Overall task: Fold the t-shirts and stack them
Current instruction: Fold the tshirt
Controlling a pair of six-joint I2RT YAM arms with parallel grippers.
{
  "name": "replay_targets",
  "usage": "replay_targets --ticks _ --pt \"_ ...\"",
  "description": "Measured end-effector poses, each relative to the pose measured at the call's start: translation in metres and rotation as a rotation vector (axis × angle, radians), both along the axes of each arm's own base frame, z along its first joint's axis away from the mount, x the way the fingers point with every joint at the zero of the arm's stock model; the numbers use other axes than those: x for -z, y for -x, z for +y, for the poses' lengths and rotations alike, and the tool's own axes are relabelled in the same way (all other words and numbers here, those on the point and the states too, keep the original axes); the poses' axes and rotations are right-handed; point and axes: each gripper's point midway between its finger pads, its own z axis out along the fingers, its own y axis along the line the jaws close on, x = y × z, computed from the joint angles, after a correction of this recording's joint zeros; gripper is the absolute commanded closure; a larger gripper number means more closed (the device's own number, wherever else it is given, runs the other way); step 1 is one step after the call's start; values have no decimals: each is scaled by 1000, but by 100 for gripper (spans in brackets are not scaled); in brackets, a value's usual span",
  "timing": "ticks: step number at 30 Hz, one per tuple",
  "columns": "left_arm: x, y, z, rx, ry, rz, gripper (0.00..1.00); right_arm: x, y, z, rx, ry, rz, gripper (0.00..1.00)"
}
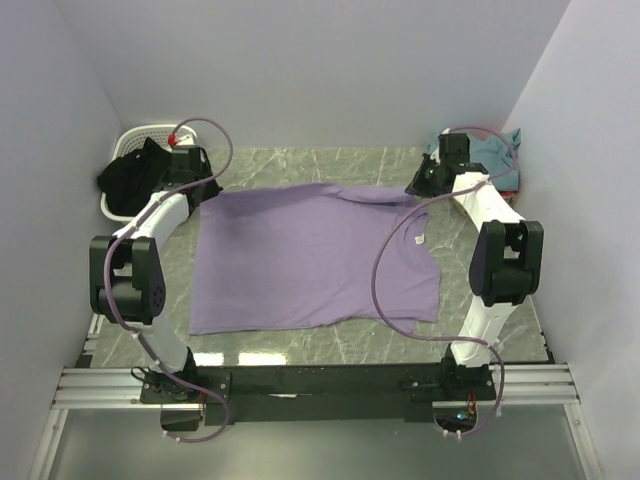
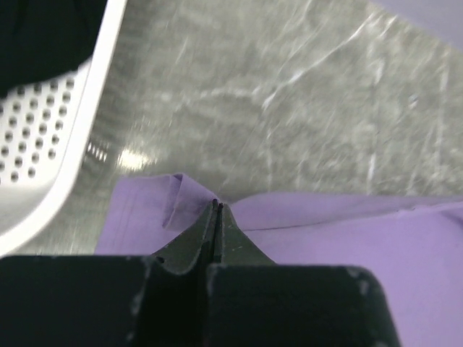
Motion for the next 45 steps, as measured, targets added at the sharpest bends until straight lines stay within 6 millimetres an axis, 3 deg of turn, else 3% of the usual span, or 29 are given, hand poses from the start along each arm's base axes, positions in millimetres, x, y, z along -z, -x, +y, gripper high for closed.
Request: replay_targets --ticks 7,13,18,26,38,39,40,43,44,45 --pt "51 36 0 -24 -16 154 99 42 52 7 -1 37 138 100" --pt "77 62 8 -66 -52 241 99 47 86 -6 60 79 167 100" --pt "80 71 21 -118 -99 262 99 44 96 -17 123 115 146 100" --pt "80 75 34 -169 -156 274 99 46 96 -34 200 180 147 100" --pt "98 81 39 -181 -199 344 99 63 107 -44 229 230 191 100" --pt "100 82 38 -177 -201 352 98 65 108 -44 228 231 198 92" --pt "100 82 37 -174 -203 354 78 66 108 -44 226 232 202 78" --pt "100 83 37 -163 -224 361 57 71 110 -44 221 237 216 76" --pt "100 84 38 -166 -230 365 36 71 111 -45 219 240 219 58" --pt "99 84 38 -168 -235 365 16 72 111 -45 220 242 220 55"
